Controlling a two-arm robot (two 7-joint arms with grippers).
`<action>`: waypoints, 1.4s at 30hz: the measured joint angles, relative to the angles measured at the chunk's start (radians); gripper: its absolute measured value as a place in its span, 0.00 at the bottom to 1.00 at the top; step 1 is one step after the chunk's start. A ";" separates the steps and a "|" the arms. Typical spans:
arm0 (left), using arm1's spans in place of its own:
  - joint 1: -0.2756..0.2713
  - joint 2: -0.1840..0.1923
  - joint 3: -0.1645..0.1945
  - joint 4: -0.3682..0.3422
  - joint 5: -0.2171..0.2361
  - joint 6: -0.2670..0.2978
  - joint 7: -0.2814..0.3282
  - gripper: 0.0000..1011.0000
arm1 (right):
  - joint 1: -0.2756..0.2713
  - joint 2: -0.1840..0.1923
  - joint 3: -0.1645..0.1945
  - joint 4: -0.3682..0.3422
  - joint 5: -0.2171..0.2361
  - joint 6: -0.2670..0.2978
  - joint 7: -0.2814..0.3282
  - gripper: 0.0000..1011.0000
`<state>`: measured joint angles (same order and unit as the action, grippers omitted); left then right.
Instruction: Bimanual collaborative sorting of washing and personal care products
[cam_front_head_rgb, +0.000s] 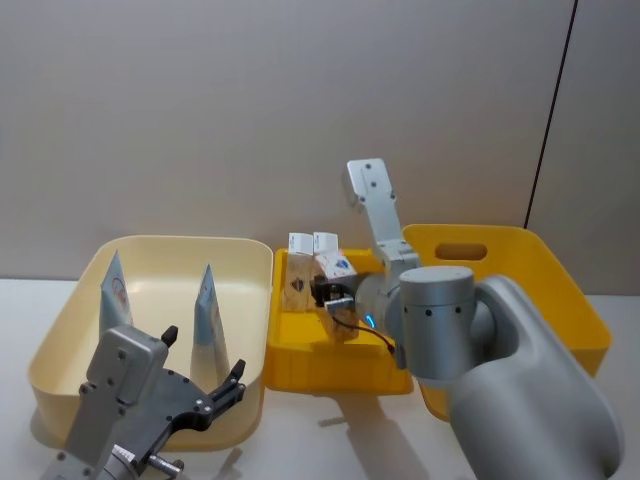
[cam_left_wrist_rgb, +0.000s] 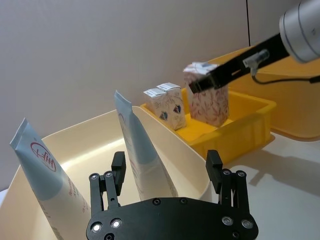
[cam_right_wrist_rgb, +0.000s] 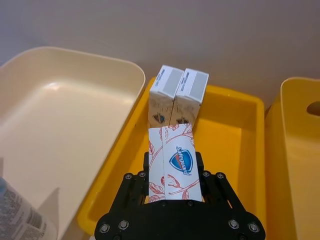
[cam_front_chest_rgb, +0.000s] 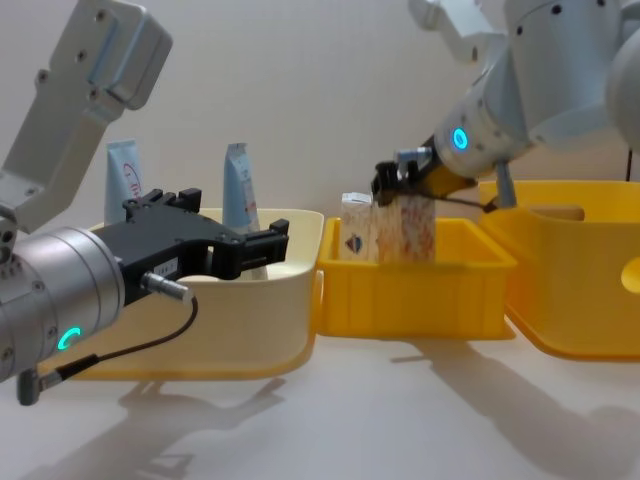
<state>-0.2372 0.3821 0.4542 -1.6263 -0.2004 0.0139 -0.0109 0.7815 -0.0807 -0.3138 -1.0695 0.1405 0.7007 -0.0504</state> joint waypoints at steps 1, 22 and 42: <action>0.000 0.000 0.000 0.000 0.000 0.000 0.000 0.99 | -0.003 0.001 0.001 -0.009 -0.001 -0.003 0.000 0.42; 0.000 0.000 0.000 0.000 0.000 0.000 0.000 0.99 | -0.109 0.073 0.068 -0.297 -0.048 -0.110 -0.053 0.42; 0.000 0.000 0.000 0.000 0.000 0.000 0.000 0.99 | -0.216 0.157 0.211 -0.375 -0.044 -0.099 -0.084 0.50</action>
<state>-0.2372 0.3821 0.4542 -1.6262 -0.2004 0.0139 -0.0109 0.5651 0.0761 -0.1030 -1.4440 0.0961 0.6016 -0.1341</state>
